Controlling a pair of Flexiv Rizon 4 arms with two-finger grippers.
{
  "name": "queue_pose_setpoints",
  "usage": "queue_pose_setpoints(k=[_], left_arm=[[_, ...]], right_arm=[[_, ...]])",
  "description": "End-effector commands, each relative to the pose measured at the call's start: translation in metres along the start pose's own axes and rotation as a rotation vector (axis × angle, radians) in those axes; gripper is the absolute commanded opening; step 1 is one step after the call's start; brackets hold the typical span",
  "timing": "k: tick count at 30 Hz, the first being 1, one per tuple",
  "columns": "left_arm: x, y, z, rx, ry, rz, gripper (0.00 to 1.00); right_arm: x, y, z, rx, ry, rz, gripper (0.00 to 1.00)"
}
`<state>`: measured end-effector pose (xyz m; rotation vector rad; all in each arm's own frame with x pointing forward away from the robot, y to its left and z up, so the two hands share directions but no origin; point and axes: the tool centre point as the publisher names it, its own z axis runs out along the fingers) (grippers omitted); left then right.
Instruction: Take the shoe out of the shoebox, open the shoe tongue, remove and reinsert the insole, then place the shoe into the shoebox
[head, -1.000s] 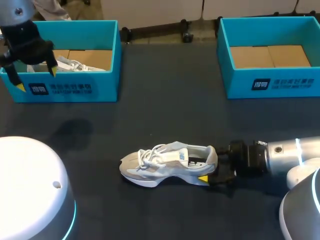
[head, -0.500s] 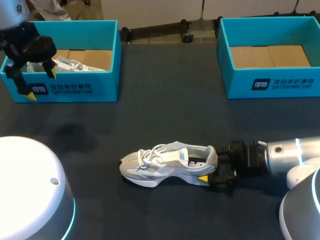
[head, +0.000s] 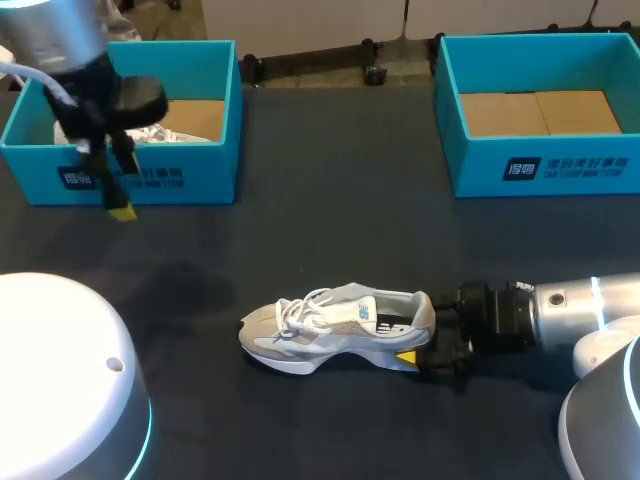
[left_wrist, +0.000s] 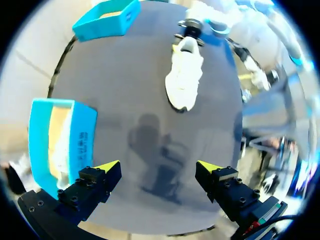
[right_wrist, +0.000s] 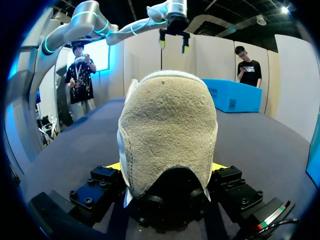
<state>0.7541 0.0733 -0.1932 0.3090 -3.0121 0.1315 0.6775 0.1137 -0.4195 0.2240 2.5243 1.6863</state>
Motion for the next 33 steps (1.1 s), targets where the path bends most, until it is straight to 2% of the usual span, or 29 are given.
queue_pose_setpoints(k=[1, 13, 14, 17, 22, 25, 27, 33], left_arm=[[0.003, -0.02, 0.012, -0.006, 0.073, -0.352, 1.0], [0.003, -0.02, 0.012, -0.006, 0.073, -0.352, 1.0], [0.008, -0.02, 0.017, 0.014, 0.02, -0.41, 1.0], [0.026, -0.025, 0.019, 0.011, 0.047, -0.554, 1.0], [0.049, -0.04, 0.025, 0.015, 0.001, -0.742, 1.0], [0.052, -0.047, 0.029, 0.001, -0.013, -0.798, 1.0], [0.054, -0.062, 0.037, -0.021, -0.025, -0.868, 1.0], [0.061, -0.093, 0.045, -0.073, 0.029, -0.943, 1.0]], right_arm=[[0.0, 0.0, 0.001, 0.003, -0.001, 0.0, 0.0], [0.0, 0.0, 0.001, 0.003, -0.001, 0.0, 0.0], [0.0, 0.0, 0.001, 0.003, -0.001, 0.0, 0.0], [0.0, 0.0, 0.001, 0.003, -0.001, 0.0, 0.0], [0.0, 0.0, 0.001, 0.003, -0.001, 0.0, 0.0], [0.0, 0.0, 0.001, 0.003, -0.001, 0.0, 0.0], [0.0, 0.0, 0.001, 0.003, -0.001, 0.0, 0.0], [0.0, 0.0, 0.001, 0.003, -0.001, 0.0, 0.0]])
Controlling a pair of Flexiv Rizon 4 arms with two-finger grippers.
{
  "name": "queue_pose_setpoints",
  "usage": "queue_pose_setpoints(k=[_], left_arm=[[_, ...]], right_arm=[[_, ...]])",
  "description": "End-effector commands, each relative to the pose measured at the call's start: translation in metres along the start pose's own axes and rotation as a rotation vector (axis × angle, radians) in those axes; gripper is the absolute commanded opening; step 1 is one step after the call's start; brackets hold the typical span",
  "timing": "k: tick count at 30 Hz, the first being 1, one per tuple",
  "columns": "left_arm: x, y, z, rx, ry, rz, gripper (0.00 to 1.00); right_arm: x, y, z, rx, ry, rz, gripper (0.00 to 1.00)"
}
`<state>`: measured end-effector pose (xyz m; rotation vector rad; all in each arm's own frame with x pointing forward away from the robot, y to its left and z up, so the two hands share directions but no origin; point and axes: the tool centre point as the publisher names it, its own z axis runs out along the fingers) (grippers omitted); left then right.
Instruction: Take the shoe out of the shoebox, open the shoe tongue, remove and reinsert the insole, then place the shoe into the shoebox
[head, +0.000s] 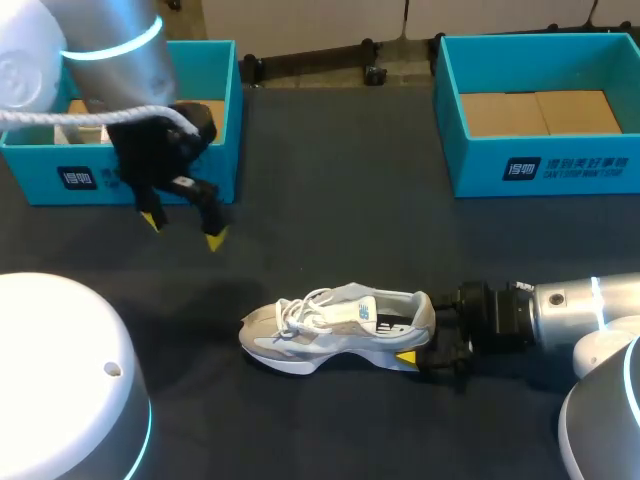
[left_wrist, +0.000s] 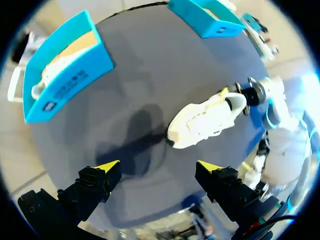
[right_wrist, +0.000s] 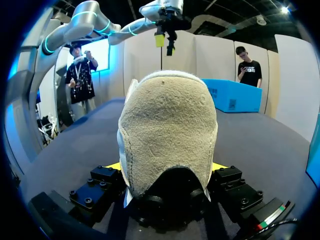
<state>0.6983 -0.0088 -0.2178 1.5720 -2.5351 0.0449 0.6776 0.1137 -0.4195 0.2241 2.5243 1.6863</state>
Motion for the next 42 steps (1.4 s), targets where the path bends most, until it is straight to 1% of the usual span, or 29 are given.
queue_pose_setpoints(k=[1, 4, 6, 7, 23, 24, 25, 27, 29, 31, 32, 36, 38, 39, 41, 42], left_arm=[[0.023, -0.024, 0.01, -0.076, -0.02, -0.063, 1.0], [0.039, -0.028, 0.019, -0.104, -0.018, -0.104, 1.0], [0.052, -0.033, 0.025, -0.11, -0.012, -0.143, 1.0], [0.058, -0.036, 0.027, -0.097, -0.025, -0.148, 1.0], [0.058, -0.036, 0.027, -0.097, -0.025, -0.148, 1.0], [0.059, -0.036, 0.027, -0.127, -0.013, -0.142, 1.0], [0.062, -0.04, 0.026, -0.155, 0.007, -0.154, 1.0], [0.073, -0.046, 0.03, -0.14, -0.043, -0.189, 1.0], [0.088, -0.052, 0.032, -0.175, -0.056, -0.185, 1.0], [0.098, -0.057, 0.033, -0.166, -0.067, -0.203, 1.0], [0.106, -0.061, 0.034, -0.177, -0.069, -0.201, 1.0], [0.122, -0.069, 0.038, -0.178, -0.093, -0.21, 1.0], [0.133, -0.074, 0.044, -0.187, -0.117, -0.226, 1.0], [0.136, -0.076, 0.047, -0.203, -0.122, -0.228, 1.0], [0.139, -0.076, 0.05, -0.204, -0.13, -0.23, 1.0], [0.143, -0.077, 0.055, -0.221, -0.139, -0.235, 1.0]], right_arm=[[0.0, 0.0, 0.001, 0.003, -0.001, 0.0, 0.0], [0.0, 0.0, 0.001, 0.003, -0.001, 0.0, 0.0], [0.0, 0.0, 0.001, 0.003, -0.001, 0.0, 0.0], [0.0, 0.0, 0.001, 0.003, -0.001, 0.0, 0.0], [0.0, 0.0, 0.001, 0.003, -0.001, 0.0, 0.0], [0.0, 0.0, 0.001, 0.003, -0.001, 0.0, 0.0], [0.0, 0.0, 0.001, 0.003, -0.001, 0.0, 0.0], [0.0, 0.0, 0.001, 0.003, -0.001, 0.0, 0.0], [0.0, 0.0, 0.001, 0.003, -0.001, 0.0, 0.0], [0.0, 0.0, 0.001, 0.003, -0.001, 0.0, 0.0], [0.0, 0.0, 0.001, 0.003, -0.001, 0.0, 0.0], [0.0, 0.0, 0.001, 0.003, -0.001, 0.0, 0.0], [0.0, 0.0, 0.001, 0.003, -0.001, 0.0, 0.0], [0.0, 0.0, 0.001, 0.003, -0.001, 0.0, 0.0], [0.0, 0.0, 0.001, 0.003, -0.001, 0.0, 0.0], [0.0, 0.0, 0.001, 0.003, -0.001, 0.0, 0.0]])
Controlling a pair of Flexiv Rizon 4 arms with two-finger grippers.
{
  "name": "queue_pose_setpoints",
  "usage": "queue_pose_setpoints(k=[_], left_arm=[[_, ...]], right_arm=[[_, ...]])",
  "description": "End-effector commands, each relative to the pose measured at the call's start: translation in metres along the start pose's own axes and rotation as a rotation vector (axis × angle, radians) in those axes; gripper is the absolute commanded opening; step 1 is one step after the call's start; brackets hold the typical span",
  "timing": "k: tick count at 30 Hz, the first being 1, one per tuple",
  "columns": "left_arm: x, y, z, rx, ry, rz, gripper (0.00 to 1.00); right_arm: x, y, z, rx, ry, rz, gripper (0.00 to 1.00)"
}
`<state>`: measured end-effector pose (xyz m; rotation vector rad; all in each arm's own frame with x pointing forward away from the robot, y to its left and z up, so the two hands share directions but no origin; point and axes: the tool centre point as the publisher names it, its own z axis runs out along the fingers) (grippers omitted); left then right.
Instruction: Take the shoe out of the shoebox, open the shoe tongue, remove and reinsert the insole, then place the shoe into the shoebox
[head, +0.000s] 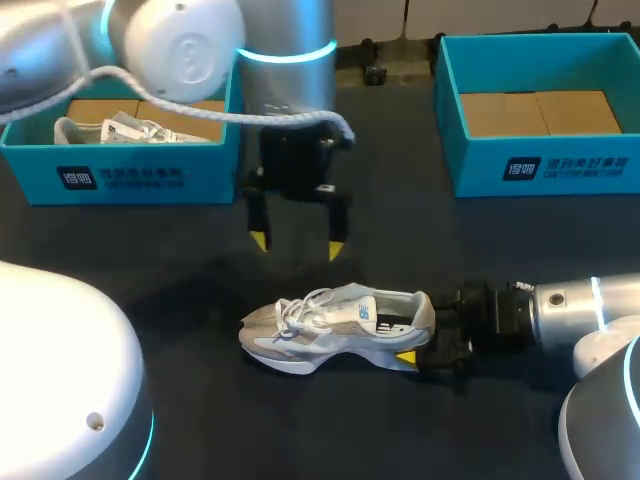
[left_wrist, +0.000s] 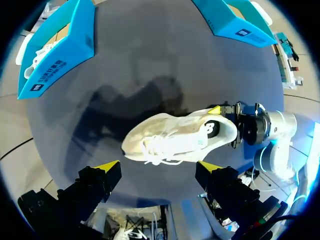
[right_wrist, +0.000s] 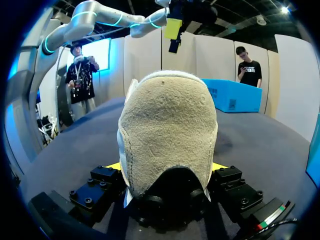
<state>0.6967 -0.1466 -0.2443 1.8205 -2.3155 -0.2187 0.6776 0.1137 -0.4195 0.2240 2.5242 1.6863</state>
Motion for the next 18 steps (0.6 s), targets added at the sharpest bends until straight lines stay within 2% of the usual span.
queue_pose_setpoints(k=[1, 4, 12, 18], left_arm=[[0.03, -0.01, 0.013, -0.058, -0.088, -0.008, 1.0], [0.036, -0.006, 0.023, -0.01, -0.118, -0.03, 1.0], [0.05, -0.005, 0.045, -0.033, -0.158, -0.062, 1.0], [0.057, -0.01, 0.056, -0.009, -0.184, -0.099, 1.0]], right_arm=[[0.0, 0.0, 0.001, 0.003, -0.001, 0.0, 0.0], [0.0, 0.0, 0.001, 0.003, -0.001, 0.0, 0.0], [0.0, 0.0, 0.001, 0.003, -0.001, 0.0, 0.0], [0.0, 0.0, 0.001, 0.003, -0.001, 0.0, 0.0]])
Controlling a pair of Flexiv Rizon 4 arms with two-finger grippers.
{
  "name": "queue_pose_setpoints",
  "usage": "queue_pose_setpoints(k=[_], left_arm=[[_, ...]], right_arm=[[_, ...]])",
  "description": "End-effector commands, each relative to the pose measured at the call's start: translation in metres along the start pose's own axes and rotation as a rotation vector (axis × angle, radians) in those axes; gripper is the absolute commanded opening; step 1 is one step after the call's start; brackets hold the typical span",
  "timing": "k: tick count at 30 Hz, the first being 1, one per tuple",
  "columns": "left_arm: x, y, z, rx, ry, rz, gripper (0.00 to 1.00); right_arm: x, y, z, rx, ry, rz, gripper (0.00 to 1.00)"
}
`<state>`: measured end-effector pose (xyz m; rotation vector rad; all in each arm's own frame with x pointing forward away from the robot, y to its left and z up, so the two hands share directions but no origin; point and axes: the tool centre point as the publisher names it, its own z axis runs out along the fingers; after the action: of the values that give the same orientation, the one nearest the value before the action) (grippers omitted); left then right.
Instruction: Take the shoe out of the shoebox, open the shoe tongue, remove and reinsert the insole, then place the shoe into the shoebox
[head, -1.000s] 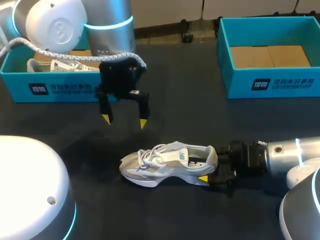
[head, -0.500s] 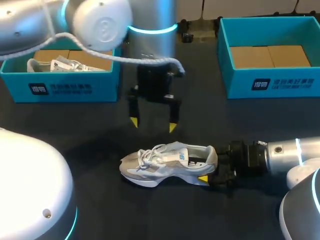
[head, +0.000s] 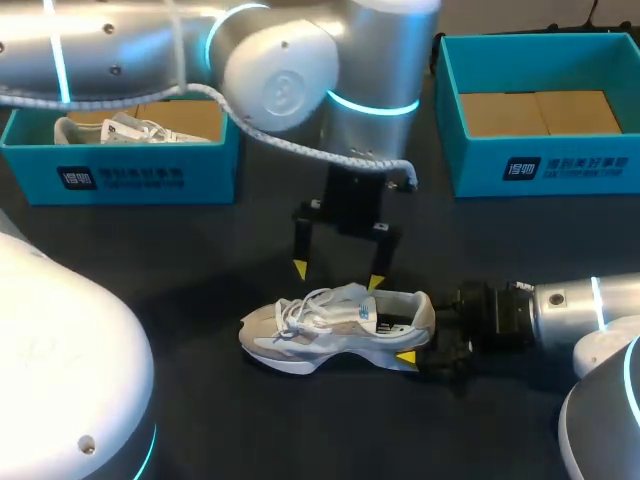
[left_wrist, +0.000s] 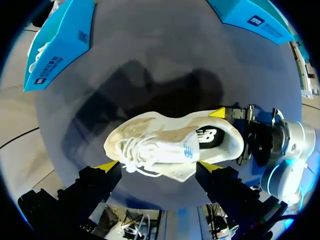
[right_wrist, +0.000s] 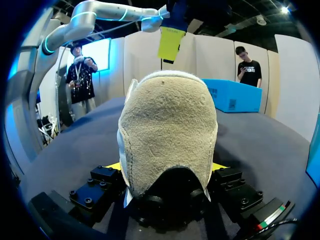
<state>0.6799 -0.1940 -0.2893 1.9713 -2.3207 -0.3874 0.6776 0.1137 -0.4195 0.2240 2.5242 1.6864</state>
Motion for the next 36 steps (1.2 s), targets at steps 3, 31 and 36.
queue_pose_setpoints(k=[3, 31, 36], left_arm=[[0.019, -0.005, 0.013, 0.01, -0.057, -0.019, 1.0], [0.045, -0.017, 0.054, 0.022, -0.222, -0.086, 0.8], [0.039, -0.014, 0.062, 0.01, -0.235, -0.089, 0.83]], right_arm=[[0.0, 0.0, 0.001, 0.003, -0.001, 0.0, 0.0], [0.0, 0.0, 0.001, 0.003, -0.001, 0.0, 0.0], [0.0, 0.0, 0.001, 0.003, -0.001, 0.0, 0.0]])
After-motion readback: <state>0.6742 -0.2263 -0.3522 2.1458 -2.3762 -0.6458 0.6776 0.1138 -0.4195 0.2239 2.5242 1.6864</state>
